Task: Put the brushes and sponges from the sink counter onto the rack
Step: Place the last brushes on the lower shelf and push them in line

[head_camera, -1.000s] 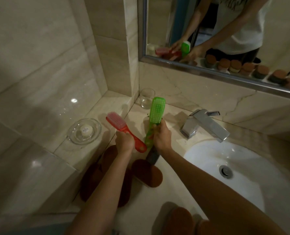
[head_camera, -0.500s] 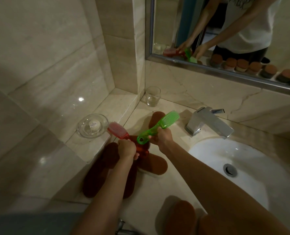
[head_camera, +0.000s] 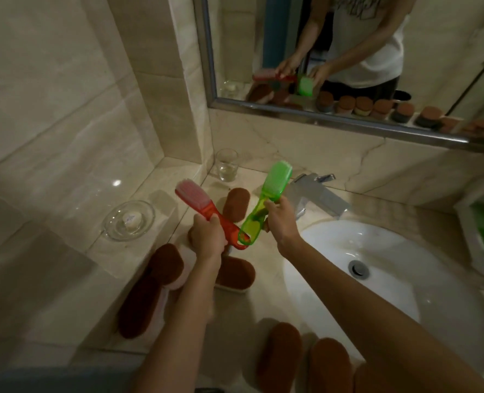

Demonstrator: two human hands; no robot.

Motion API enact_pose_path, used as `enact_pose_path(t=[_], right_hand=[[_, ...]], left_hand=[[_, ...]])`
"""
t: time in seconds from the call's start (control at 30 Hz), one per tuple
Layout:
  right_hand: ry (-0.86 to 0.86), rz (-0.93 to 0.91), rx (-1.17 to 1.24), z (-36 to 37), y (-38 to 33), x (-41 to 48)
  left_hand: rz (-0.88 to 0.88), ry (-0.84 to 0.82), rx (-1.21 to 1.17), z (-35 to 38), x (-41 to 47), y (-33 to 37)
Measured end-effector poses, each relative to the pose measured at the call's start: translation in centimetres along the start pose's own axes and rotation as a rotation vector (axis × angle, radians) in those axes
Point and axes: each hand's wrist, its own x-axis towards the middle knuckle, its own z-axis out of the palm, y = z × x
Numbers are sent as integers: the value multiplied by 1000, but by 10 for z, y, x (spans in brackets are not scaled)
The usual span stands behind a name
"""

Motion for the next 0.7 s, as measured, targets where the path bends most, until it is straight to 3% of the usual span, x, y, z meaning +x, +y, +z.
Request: enact_pose_path(t=[0.1,0.43,0.7], right_hand=[[38,-25,23,-40,-2,-19],[495,18,246,-240,26,-69],[663,36,430,-423,61,-104]], left_hand=[[73,-27,-28,18,-33,12],[279,-375,126,154,-166,27],[327,-615,265,283,-295,14]])
